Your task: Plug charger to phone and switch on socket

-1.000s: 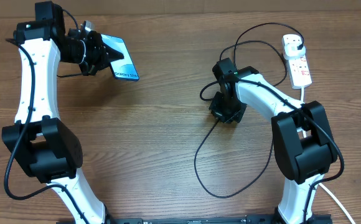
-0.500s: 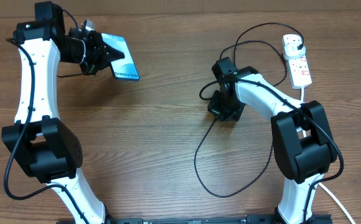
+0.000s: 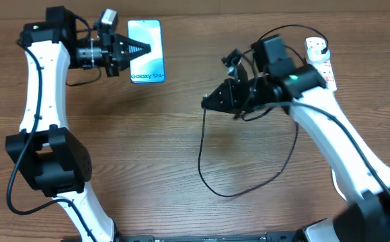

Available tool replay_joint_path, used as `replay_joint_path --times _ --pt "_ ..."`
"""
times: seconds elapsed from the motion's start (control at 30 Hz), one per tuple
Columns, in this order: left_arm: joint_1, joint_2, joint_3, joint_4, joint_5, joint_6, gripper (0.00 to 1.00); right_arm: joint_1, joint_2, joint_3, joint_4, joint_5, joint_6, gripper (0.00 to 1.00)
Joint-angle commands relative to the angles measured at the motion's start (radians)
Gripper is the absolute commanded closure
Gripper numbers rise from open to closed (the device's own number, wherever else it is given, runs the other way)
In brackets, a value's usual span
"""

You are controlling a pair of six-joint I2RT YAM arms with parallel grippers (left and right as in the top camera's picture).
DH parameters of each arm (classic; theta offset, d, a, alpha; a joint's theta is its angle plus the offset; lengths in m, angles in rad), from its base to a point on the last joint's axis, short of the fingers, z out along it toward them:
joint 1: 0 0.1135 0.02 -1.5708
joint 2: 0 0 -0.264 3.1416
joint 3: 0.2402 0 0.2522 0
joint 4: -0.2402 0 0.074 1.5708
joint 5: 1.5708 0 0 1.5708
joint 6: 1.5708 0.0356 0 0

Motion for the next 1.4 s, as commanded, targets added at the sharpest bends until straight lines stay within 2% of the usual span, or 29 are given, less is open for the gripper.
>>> replay_joint_path --times 0.0,0.17,0.43,0.6,0.77,1.1,1.37 --pt "-0.076 -0.02 0.002 -0.009 0.084 0.089 0.96 0.024 -0.025 0.011 -0.003 -0.166 -0.085 0.96" --pt "-0.127 -0.02 0.002 0.011 0.062 0.088 0.96 0.067 -0.024 0.009 -0.018 -0.259 -0.145 0.96" --pt "-0.137 -0.02 0.002 -0.001 0.05 0.08 0.96 0.097 -0.023 0.009 0.003 -0.256 -0.127 0.96" --pt "-0.137 -0.02 0.002 -0.009 0.056 0.08 0.96 0.097 -0.023 0.009 0.072 -0.241 -0.04 0.96" --pt "-0.137 -0.02 0.002 -0.004 0.101 0.08 0.96 0.097 -0.023 0.009 0.121 -0.111 0.089 0.96" --pt "-0.136 -0.02 0.002 0.03 0.155 0.061 0.96 0.097 -0.014 0.009 0.222 -0.101 0.212 0.96" --pt "-0.136 -0.02 0.002 0.03 0.155 0.061 0.96 0.101 -0.014 0.009 0.257 -0.134 0.229 0.96"
